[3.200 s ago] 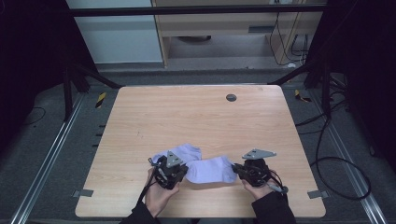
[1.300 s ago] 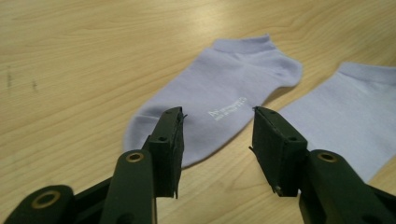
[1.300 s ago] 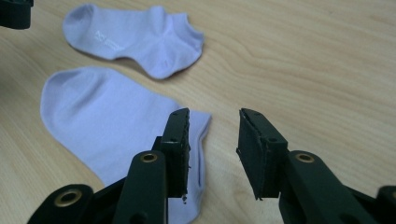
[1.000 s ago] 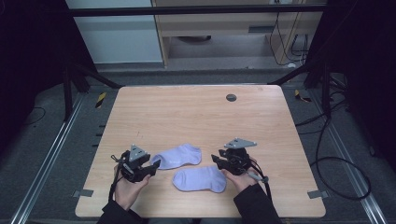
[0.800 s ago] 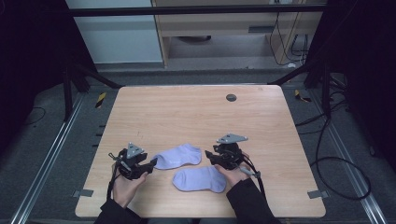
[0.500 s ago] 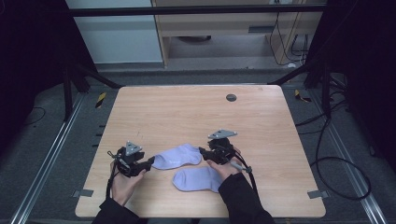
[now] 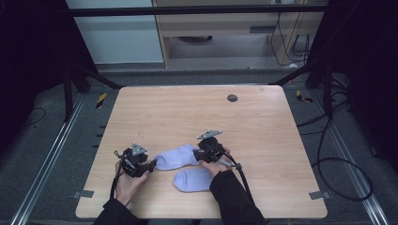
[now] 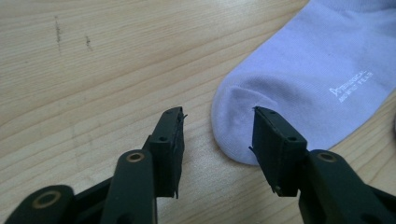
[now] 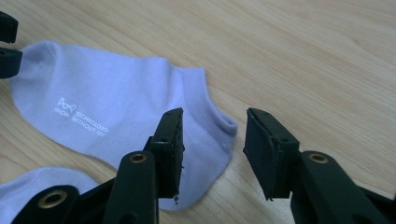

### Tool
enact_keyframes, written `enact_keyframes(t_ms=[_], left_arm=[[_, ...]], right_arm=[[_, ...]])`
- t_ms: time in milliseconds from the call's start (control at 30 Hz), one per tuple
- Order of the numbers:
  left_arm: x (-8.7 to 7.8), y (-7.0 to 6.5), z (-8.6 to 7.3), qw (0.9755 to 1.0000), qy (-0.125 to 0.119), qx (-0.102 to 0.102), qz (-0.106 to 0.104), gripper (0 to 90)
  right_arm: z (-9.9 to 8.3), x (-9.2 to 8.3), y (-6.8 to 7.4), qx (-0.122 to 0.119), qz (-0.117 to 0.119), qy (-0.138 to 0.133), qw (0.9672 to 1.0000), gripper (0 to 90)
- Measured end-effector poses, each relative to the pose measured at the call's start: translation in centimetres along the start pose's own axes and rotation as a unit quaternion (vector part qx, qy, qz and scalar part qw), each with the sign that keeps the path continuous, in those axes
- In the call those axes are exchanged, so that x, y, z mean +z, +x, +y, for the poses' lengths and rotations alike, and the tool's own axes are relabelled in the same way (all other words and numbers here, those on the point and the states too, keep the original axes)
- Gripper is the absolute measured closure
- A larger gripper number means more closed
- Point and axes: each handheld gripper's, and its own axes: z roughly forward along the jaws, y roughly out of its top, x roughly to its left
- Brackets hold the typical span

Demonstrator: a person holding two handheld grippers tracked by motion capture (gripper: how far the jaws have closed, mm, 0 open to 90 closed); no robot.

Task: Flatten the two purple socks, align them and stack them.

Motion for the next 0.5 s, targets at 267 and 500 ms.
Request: enact_keyframes(t_ms=[267,500], left_arm=[[0.5,0.0,-0.2,1.0000,0.002,-0.005,-0.002,64.6],[0.6,-0.3,0.0,0.9998,0.002,-0.015,-0.011,83.3]], right_arm=[[-0.5,1.3,0.0,-0.002,-0.011,0.015,0.9998,66.5],[-0.6,1.2,0.2,0.010,-0.005,0.019,0.9998,85.8]])
